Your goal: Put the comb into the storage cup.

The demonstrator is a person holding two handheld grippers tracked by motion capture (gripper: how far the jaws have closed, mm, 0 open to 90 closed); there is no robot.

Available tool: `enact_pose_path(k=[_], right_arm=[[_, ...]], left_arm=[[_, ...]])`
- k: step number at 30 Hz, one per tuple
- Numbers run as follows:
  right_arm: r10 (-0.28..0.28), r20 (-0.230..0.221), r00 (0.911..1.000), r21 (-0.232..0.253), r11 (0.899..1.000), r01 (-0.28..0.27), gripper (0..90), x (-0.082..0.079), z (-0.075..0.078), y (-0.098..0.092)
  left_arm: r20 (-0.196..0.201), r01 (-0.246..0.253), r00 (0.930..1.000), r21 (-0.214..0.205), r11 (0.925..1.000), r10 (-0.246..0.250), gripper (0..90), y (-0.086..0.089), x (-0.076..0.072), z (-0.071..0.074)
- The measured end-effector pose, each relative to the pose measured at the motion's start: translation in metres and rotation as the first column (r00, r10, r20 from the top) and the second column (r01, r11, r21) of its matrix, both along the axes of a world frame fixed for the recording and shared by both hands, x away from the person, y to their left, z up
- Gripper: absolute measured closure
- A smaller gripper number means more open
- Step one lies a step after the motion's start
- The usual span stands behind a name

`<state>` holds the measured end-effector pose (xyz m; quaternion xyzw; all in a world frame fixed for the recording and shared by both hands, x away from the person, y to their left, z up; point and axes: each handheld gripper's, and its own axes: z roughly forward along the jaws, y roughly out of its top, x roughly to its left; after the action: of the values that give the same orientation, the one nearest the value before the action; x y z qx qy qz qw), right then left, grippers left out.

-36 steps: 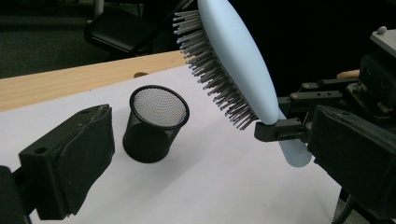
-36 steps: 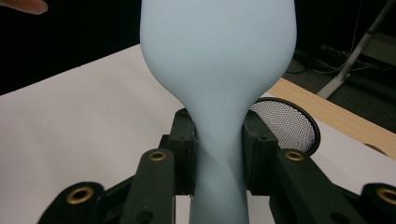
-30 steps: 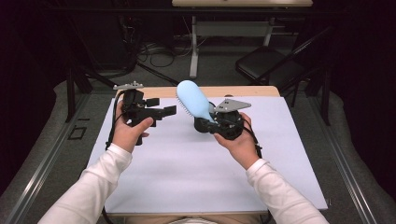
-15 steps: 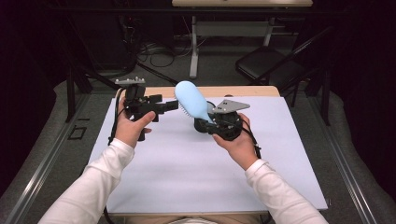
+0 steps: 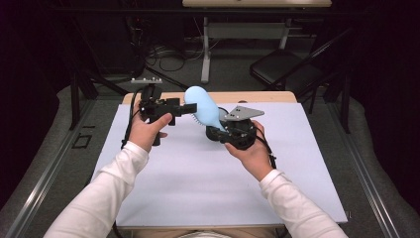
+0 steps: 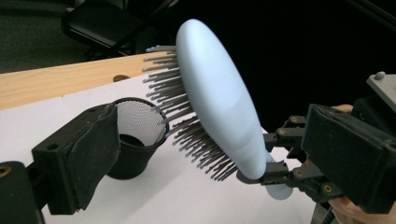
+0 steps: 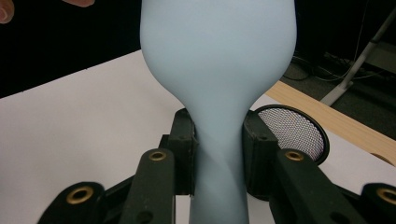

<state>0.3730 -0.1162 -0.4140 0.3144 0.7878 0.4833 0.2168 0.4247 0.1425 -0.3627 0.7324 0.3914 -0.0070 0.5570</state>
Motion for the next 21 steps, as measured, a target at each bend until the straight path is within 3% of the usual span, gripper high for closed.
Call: enact_pose_path(k=[14,21], right_arm=[[0.006,0.005,1.0,0.005,1.0,-0.006,69.3,-0.001,0.0,0.001],[0.011,0.005,0.9999,0.004,1.0,-0.011,69.3,-0.002,0.001,0.002]], left_arm=[[-0.043,-0.001,0.9991,-0.019,0.9998,0.0,6.2,-0.008,0.01,0.001],[-0.058,0.003,0.9983,-0.007,1.0,-0.003,7.7,-0.012,0.012,-0.003]])
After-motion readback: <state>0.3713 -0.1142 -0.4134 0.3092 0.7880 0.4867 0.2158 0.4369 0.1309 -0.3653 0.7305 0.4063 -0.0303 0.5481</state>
